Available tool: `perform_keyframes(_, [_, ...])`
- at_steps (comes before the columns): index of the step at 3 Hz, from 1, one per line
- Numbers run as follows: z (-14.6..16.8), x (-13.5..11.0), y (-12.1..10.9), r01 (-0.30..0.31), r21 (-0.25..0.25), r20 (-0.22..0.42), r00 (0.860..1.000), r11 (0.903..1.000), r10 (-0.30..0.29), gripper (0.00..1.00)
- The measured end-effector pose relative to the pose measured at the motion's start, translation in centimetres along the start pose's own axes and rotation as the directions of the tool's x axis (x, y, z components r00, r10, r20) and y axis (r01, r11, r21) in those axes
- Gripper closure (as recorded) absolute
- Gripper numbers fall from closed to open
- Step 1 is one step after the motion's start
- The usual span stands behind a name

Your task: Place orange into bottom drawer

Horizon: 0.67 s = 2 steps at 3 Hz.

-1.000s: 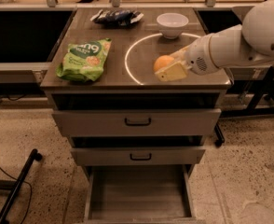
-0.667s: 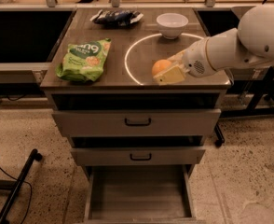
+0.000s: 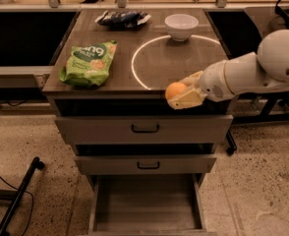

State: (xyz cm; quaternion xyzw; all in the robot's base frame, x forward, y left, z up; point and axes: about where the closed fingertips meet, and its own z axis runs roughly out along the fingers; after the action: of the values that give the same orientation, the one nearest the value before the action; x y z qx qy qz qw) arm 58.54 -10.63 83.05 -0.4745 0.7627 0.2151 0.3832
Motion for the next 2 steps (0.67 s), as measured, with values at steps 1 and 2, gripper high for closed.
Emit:
perform_keyframes(1, [-0.3,2.1,1.7,0.009,0.008,0.005,1.0,0.9999,-0.009,1.0])
perform_keyframes(2, [0.5,5.6,2.8,-0.012,0.011,0.001,1.0,0.9999,0.012,1.0])
